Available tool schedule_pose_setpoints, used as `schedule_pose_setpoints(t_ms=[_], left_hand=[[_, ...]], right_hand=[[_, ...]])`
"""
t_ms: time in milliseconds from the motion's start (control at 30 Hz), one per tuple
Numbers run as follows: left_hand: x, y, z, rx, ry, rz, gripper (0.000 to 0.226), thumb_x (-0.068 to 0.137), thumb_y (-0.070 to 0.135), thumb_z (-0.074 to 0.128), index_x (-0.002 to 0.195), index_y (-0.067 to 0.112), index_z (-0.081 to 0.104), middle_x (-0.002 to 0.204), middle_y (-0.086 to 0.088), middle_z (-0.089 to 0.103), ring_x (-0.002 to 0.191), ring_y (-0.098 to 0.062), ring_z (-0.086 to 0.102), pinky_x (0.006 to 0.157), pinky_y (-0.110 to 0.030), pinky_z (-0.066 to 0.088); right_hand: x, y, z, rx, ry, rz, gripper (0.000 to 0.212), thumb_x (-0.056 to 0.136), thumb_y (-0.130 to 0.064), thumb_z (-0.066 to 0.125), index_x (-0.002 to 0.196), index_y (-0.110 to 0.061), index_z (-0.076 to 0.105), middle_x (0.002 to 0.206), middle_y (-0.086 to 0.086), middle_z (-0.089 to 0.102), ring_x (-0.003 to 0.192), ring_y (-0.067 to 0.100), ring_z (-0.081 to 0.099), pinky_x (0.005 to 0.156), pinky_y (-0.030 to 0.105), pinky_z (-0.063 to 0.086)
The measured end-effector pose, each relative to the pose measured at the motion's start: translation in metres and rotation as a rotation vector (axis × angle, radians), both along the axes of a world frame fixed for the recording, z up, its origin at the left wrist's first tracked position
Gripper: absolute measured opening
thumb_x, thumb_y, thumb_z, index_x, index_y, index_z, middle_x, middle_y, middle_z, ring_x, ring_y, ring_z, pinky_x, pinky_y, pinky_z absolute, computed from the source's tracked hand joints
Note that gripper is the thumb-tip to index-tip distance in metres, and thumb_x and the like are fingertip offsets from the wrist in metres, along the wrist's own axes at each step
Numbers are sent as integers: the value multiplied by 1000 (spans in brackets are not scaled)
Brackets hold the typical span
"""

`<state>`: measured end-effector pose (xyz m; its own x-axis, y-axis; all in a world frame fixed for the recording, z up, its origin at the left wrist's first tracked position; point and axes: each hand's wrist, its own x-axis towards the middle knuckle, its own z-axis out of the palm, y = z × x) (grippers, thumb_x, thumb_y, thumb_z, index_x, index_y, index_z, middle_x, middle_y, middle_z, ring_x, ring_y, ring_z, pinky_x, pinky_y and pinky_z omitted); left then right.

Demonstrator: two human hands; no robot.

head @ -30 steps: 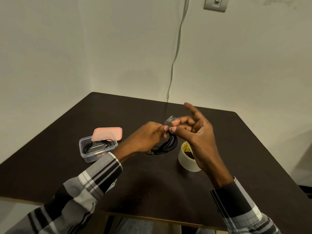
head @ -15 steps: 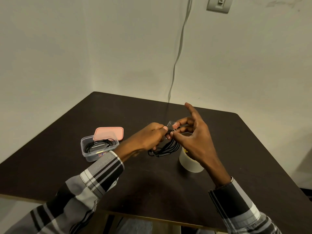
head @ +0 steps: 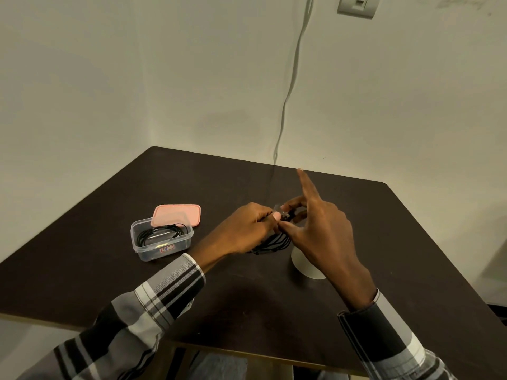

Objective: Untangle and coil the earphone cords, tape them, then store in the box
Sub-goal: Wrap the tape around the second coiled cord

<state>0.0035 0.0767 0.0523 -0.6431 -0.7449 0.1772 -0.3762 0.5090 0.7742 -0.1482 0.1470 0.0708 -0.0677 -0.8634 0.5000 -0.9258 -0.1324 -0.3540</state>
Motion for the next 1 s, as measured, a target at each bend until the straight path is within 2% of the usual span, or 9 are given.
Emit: schedule_pose_setpoints(t_ms=[167, 300, 400, 467, 533, 633, 733, 833, 1000], left_hand=[[1, 2, 0, 3, 66, 33, 41, 104, 38, 37, 71, 28, 60, 54, 5, 40, 47, -7, 37, 54, -28, 33], [2, 4, 1, -4, 106, 61, 41, 104, 38, 37, 75, 26, 63, 59, -2, 44, 53, -13, 41, 55, -29, 33], [1, 4, -1, -9, 119, 57, 42, 103, 44, 37, 83, 24, 68, 59, -7, 47, 53, -22, 42, 55, -31, 33], [1, 5, -3, -23, 129, 62, 48, 98, 55, 35, 88, 24, 70, 66, -18, 57, 60, -34, 51, 56, -38, 39], [0, 6, -4, -41, 143, 61, 45, 98, 54, 34, 80, 28, 67, 66, -18, 58, 61, -33, 53, 57, -41, 40], [-1, 9, 0, -38, 164, 73, 42, 104, 41, 37, 71, 29, 60, 56, -2, 43, 51, -13, 40, 52, -29, 32], [-3, 9, 2, -17, 202, 88, 45, 104, 36, 39, 66, 19, 56, 56, 1, 38, 50, -11, 35, 52, -31, 31], [-4, 9, 1, 14, 233, 76, 45, 105, 36, 39, 63, 26, 53, 60, -3, 39, 54, -16, 36, 55, -34, 32], [-2, 8, 0, 21, 243, 41, 43, 105, 39, 36, 72, 43, 64, 55, 6, 36, 50, -10, 34, 51, -33, 33]], right_hand=[[1, 0, -1, -29, 76, 5, 102, 83, -45, 75, 158, -27, 8, 117, -18, 69, 104, 9, 63, 77, 35, 56], [-3, -3, -3, -1, 8, 76, 103, 81, -45, 75, 158, -27, 9, 118, -18, 69, 109, 8, 61, 84, 33, 53], [-10, -7, -5, 32, -96, 131, 107, 78, -44, 78, 158, -25, 10, 105, -17, 71, 100, 6, 65, 83, 29, 53], [-15, -10, -6, 43, -165, 134, 110, 74, -45, 80, 157, -24, 12, 95, -16, 71, 88, 2, 65, 79, 23, 52], [-18, -11, -10, 19, -223, 127, 110, 71, -45, 82, 157, -24, 17, 85, -15, 70, 79, 0, 65, 74, 20, 52], [-17, -11, -16, -121, -208, 100, 92, 69, -45, 83, 145, -27, 36, 81, -16, 68, 75, 0, 63, 66, 18, 48], [-16, -8, -25, -320, -118, 116, 56, 72, -43, 83, 116, -29, 51, 85, -13, 69, 75, 5, 61, 59, 20, 45], [-20, -10, -33, -392, -71, 153, 29, 77, -36, 81, 102, -27, 69, 89, -12, 69, 78, 9, 57, 59, 21, 40], [-24, -15, -36, -284, -150, 190, 27, 86, -48, 65, 105, -32, 75, 93, -14, 67, 85, 8, 51, 62, 23, 39]])
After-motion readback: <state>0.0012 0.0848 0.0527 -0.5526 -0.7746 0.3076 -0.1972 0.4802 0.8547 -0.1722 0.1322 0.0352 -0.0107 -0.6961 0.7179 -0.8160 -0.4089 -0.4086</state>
